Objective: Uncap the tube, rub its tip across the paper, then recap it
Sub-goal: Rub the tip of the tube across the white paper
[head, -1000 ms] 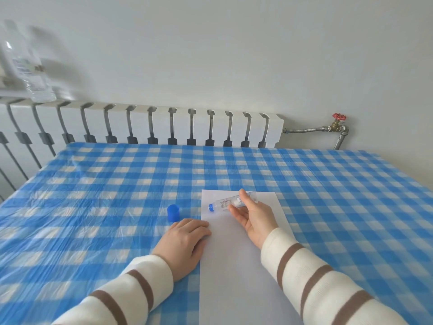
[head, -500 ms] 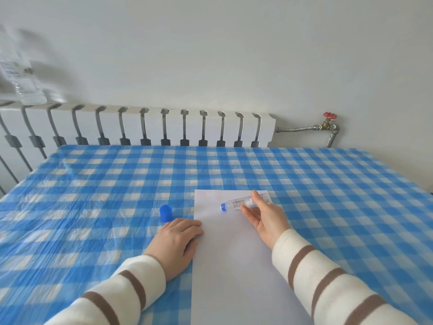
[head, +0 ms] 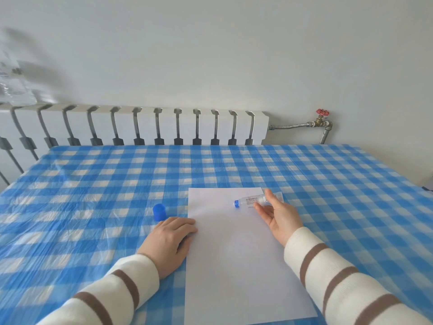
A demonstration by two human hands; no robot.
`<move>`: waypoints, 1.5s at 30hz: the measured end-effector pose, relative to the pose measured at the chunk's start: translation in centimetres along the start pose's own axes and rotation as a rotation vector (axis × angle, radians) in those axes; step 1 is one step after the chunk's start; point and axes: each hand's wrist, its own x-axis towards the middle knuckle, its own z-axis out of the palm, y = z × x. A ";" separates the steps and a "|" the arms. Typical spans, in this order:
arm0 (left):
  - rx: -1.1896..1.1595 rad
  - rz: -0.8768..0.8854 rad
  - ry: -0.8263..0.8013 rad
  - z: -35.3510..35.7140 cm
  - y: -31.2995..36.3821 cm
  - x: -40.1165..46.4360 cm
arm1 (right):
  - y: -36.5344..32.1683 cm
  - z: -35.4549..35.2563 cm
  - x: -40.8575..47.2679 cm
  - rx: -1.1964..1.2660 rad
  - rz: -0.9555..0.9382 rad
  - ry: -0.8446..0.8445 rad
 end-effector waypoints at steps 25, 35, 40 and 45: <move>0.005 0.004 0.005 -0.2 0.3 0.0 | -2.8 -5.2 0.6 -0.006 -0.026 0.118; 0.011 -0.018 -0.015 -0.5 0.6 0.0 | -2.9 -5.1 0.0 0.134 0.016 0.138; 0.010 -0.023 -0.015 -0.5 0.7 -0.1 | -2.1 -3.2 -0.5 0.196 0.008 0.046; 0.030 0.010 0.028 -0.9 0.7 -0.1 | -0.4 0.2 -1.4 0.203 0.025 -0.066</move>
